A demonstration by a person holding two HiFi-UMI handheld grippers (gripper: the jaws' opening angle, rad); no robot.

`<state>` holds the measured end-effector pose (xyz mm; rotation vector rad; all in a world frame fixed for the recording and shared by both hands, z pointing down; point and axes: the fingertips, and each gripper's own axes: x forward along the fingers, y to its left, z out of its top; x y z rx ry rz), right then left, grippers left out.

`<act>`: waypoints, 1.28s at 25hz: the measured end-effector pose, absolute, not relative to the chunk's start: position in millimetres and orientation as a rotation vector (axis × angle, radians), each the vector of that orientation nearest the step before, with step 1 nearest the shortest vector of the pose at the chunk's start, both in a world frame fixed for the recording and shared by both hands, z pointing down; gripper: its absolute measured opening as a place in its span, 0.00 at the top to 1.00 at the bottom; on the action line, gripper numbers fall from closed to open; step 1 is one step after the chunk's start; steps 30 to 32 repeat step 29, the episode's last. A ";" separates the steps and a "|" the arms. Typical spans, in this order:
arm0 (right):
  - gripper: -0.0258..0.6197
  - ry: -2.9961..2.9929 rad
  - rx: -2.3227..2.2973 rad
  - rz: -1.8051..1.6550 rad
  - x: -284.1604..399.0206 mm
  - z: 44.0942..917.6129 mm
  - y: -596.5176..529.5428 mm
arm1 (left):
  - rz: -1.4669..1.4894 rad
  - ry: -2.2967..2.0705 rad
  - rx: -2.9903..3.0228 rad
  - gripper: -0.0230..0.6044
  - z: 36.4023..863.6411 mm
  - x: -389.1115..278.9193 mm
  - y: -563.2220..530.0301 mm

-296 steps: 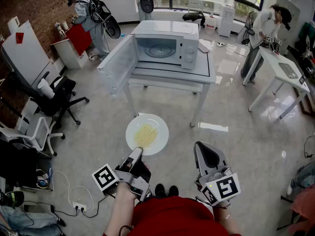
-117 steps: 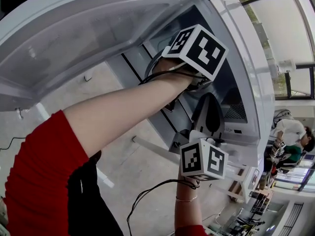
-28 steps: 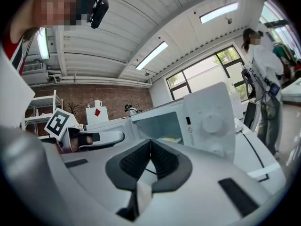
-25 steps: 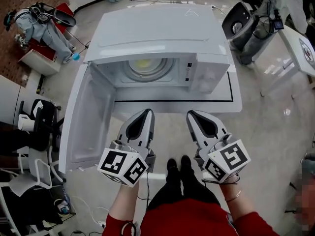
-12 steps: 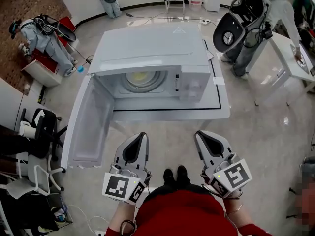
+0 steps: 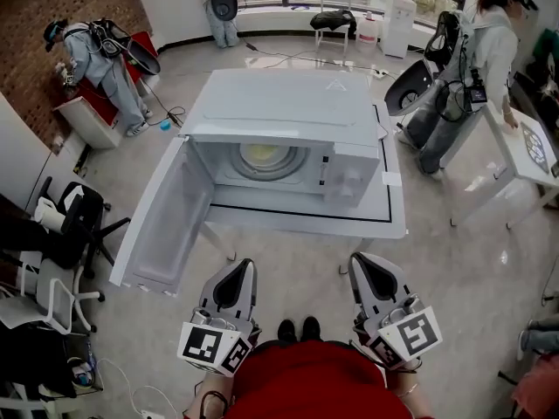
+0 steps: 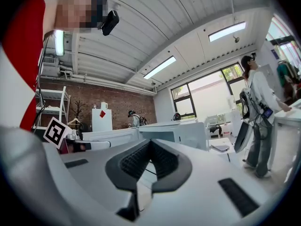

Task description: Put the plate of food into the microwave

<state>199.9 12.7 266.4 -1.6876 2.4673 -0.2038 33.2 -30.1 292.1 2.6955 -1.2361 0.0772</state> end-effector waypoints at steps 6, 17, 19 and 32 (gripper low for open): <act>0.94 2.476 -1.684 -0.211 200.4 274.8 12.2 | 0.022 -1.235 2.710 0.95 276.4 33.0 -31.6; 0.94 2.483 -1.710 -0.170 202.2 276.4 15.4 | 0.084 -1.190 2.761 0.95 280.3 48.5 -23.8; 0.94 2.483 -1.715 -0.159 203.3 276.0 14.5 | 0.088 -1.190 2.766 0.95 280.1 49.3 -24.2; 0.94 2.491 -1.718 -0.147 202.0 278.5 10.7 | 0.088 -1.200 2.752 0.95 282.4 45.6 -28.4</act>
